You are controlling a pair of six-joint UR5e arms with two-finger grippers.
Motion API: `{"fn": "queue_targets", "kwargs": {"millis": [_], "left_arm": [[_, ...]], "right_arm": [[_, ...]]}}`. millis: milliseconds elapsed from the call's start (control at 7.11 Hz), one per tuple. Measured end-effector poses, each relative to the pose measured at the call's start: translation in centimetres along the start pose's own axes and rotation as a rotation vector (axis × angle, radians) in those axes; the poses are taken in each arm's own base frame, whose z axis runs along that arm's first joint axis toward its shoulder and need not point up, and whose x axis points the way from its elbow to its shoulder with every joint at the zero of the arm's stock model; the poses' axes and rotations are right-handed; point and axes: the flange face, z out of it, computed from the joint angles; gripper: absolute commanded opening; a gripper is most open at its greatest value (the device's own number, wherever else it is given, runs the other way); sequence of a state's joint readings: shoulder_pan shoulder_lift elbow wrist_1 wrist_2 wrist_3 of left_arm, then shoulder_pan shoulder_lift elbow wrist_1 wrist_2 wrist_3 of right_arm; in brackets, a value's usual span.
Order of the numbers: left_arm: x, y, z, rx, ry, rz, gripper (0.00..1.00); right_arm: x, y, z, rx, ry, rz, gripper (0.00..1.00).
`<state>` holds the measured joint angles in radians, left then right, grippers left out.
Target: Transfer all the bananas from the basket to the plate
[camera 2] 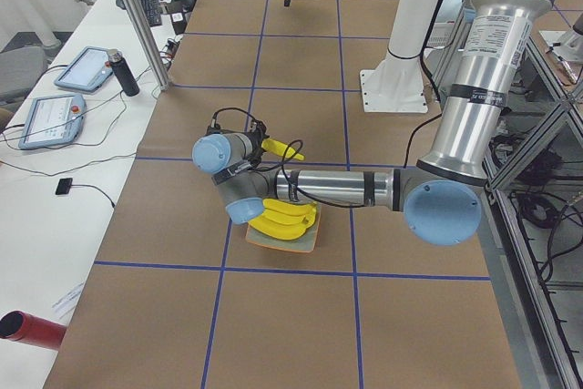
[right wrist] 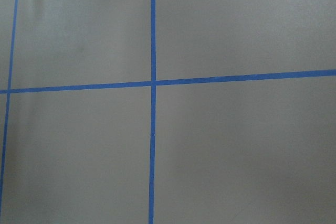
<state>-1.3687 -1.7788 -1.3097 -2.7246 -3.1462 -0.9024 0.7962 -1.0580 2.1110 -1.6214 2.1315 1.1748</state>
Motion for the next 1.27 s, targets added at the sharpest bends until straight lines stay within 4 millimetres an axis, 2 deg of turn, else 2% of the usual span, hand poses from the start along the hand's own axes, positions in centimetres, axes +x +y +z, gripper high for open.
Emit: {"fn": "queue_targets", "kwargs": {"millis": [281, 422, 844, 1125, 1266], "left_arm": [[-3.5, 5.4, -2.5, 0.115, -0.062, 0.083, 0.00], [-4.8, 7.0, -3.1, 0.189, -0.111, 0.114, 0.00], [-5.9, 9.6, -6.0, 0.391, -0.239, 0.196, 0.00], [-6.7, 11.6, -6.6, 0.512, -0.350, 0.230, 0.00], [-6.9, 11.7, -6.4, 0.544, -0.386, 0.239, 0.00]], "right_arm": [[0.1, -0.1, 0.3, -0.002, 0.006, 0.003, 1.00], [0.1, -0.2, 0.4, -0.002, 0.007, 0.004, 1.00], [-0.1, -0.4, 0.7, -0.002, 0.010, 0.006, 1.00], [-0.1, -0.5, 0.7, 0.000, 0.012, 0.006, 1.00], [0.0, -0.5, 0.7, 0.001, 0.013, 0.006, 1.00]]}}
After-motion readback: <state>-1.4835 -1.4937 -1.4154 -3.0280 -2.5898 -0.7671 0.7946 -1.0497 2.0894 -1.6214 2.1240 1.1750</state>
